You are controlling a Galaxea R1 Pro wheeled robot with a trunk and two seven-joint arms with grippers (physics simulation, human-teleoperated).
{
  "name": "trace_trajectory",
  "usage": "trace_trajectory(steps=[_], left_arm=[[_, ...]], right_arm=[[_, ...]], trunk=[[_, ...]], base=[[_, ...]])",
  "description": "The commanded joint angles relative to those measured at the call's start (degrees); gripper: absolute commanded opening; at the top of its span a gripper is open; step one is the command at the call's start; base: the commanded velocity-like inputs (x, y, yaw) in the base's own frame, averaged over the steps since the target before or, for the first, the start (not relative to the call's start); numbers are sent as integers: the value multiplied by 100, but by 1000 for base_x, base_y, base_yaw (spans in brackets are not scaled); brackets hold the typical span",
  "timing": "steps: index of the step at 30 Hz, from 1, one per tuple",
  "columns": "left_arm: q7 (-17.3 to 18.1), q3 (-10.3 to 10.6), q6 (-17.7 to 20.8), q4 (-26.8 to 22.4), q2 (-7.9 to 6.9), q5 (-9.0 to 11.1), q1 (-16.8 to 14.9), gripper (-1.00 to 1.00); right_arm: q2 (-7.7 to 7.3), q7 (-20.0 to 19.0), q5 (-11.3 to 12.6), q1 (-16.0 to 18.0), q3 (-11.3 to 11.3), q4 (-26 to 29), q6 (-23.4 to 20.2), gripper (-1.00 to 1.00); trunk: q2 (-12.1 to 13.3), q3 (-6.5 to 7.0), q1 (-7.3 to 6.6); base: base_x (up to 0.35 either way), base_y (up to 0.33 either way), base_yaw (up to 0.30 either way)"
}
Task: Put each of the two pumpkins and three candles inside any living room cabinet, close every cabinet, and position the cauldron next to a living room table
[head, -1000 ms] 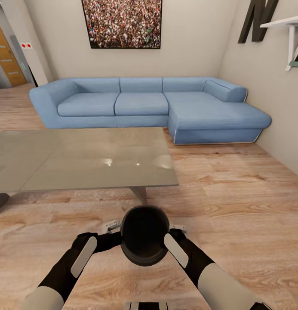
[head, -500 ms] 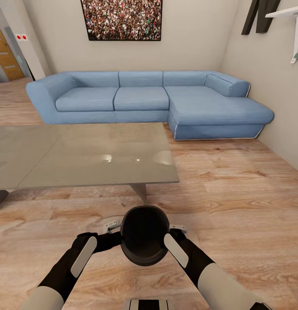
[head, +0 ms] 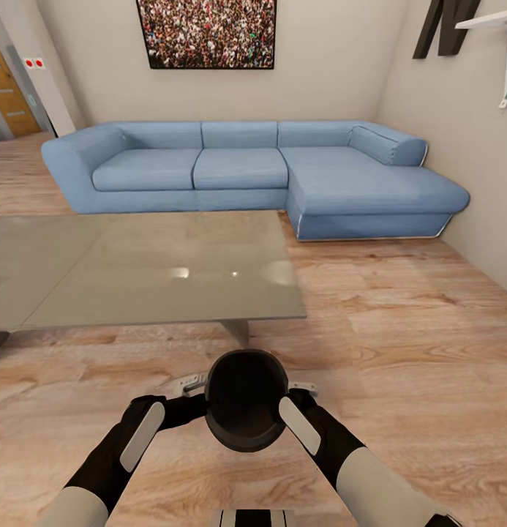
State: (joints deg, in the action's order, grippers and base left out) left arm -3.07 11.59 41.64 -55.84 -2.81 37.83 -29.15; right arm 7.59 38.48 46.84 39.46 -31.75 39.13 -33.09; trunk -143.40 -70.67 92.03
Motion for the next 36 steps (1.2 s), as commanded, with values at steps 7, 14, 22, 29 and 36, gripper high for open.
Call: trace_trajectory(steps=[7, 14, 22, 29, 36], left_arm=[[-45, 10, 28, 3, -22, -153, -5, -100], [-45, 10, 28, 3, -19, -153, -6, -100], [-46, 10, 28, 3, -18, -153, -3, -100], [-45, 15, 28, 3, -18, -153, -5, -100], [-45, 11, 28, 3, -18, -153, -3, -100]], right_arm=[[-3, 45, 149, 9, -86, 66, 75, -100], [-3, 45, 149, 9, -86, 68, 75, -100], [-3, 45, 148, 9, -86, 64, 75, -100], [-3, 45, 149, 9, -91, 62, 141, -100], [-3, 45, 149, 9, -94, 61, 188, -100]], trunk=[[-2, -5, 0], [-8, -93, 11], [-14, -204, 24], [-22, -337, 39], [-26, -403, 47]], base=[[68, 0, 0], [1, 0, 0], [0, 0, 0], [0, 0, 0], [0, 0, 0]])
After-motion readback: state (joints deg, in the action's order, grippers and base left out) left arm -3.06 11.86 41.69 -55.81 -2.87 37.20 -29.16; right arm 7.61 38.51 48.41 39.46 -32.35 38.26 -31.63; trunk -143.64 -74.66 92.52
